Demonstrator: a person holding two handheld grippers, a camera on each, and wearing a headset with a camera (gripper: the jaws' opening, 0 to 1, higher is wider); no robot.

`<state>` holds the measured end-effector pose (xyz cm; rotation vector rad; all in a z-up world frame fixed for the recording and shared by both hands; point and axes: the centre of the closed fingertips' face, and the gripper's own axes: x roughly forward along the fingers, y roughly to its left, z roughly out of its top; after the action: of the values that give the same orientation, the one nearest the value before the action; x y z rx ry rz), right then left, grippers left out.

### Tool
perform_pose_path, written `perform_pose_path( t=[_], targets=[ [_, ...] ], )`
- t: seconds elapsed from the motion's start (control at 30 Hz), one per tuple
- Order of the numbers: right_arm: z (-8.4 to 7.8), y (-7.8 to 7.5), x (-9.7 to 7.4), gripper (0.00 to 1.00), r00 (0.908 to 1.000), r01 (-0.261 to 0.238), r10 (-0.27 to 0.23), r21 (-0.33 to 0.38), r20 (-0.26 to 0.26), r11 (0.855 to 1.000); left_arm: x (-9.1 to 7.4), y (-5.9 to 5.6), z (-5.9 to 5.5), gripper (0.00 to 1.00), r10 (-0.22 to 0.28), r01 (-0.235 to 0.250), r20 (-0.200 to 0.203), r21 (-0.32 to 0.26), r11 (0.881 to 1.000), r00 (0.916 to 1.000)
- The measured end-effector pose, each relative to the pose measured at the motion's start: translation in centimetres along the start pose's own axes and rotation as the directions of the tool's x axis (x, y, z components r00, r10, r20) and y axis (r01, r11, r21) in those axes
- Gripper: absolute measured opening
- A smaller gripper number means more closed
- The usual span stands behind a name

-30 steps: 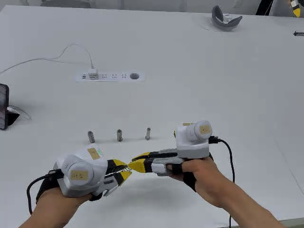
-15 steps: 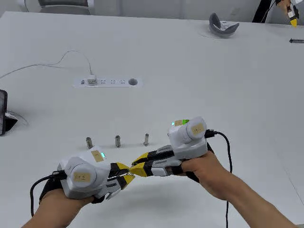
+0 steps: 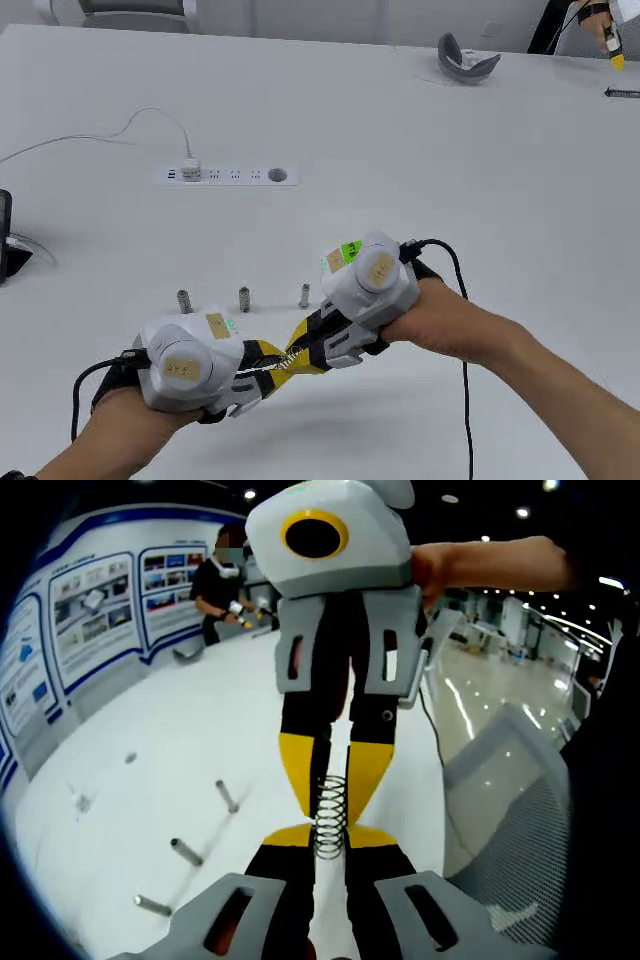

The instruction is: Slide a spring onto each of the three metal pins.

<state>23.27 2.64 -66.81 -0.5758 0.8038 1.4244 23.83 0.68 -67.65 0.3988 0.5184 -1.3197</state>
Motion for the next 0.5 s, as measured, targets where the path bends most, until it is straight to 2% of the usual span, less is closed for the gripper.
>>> perform_pose_path(
  t=[0.1, 0.27, 0.5],
  targets=[
    [-0.09, 0.36, 0.04, 0.13, 0.9985, -0.029, 0.026, -0.059, -0.049, 0.998, 0.03, -0.34, 0.07, 0.09, -0.010, 0.010, -0.002, 0.014, 1.000, 0.9999],
    [0.08, 0.62, 0.08, 0.13, 0.9950, -0.039, 0.026, -0.131, -0.096, 0.991, 0.04, -0.46, 0.10, 0.09, -0.020, 0.020, -0.001, 0.018, 1.000, 0.9998],
    [-0.07, 0.74, 0.60, 0.12, 0.9946, -0.037, 0.024, -0.131, -0.101, 0.991, -0.04, -0.67, -0.45, 0.10, -0.025, 0.026, -0.017, 0.027, 0.999, 0.9995]
  ],
)
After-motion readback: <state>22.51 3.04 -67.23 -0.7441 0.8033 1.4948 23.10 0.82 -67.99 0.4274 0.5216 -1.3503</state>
